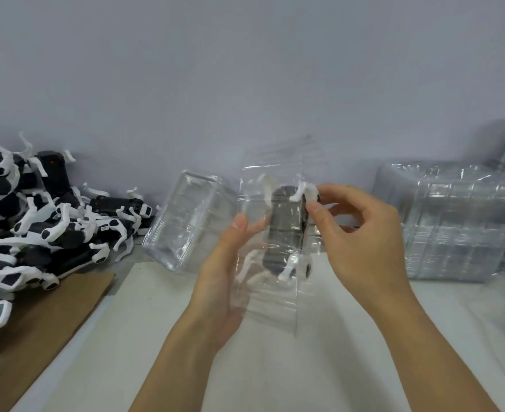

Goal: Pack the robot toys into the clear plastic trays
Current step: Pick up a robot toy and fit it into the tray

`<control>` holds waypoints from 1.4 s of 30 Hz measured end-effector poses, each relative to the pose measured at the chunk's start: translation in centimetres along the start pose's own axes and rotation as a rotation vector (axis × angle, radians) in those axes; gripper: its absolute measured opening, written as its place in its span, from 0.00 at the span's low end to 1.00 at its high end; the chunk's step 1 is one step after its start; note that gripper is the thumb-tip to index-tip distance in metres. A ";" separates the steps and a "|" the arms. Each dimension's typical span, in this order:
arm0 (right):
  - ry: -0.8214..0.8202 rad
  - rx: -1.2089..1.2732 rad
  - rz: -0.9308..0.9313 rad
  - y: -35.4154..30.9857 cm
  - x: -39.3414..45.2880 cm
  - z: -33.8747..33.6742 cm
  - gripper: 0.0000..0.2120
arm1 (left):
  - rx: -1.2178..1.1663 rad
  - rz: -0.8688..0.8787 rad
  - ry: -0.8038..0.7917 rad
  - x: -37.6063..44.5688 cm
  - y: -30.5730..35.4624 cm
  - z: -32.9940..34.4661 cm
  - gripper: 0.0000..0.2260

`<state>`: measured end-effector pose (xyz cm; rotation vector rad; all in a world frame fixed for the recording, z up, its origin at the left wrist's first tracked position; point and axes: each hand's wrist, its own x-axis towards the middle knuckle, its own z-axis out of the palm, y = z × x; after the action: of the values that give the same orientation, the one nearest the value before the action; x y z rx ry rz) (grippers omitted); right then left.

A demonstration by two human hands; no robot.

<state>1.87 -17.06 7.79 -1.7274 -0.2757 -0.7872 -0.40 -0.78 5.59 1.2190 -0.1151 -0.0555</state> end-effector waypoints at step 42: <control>-0.686 -0.480 0.282 -1.6 -1.0 0.0 0.08 | 0.425 -0.228 -0.090 1.1 -3.3 -0.2 0.18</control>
<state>0.28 -16.37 8.38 -2.3968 -0.3052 -0.0206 0.81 -1.87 2.51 1.6509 -0.0673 -0.2971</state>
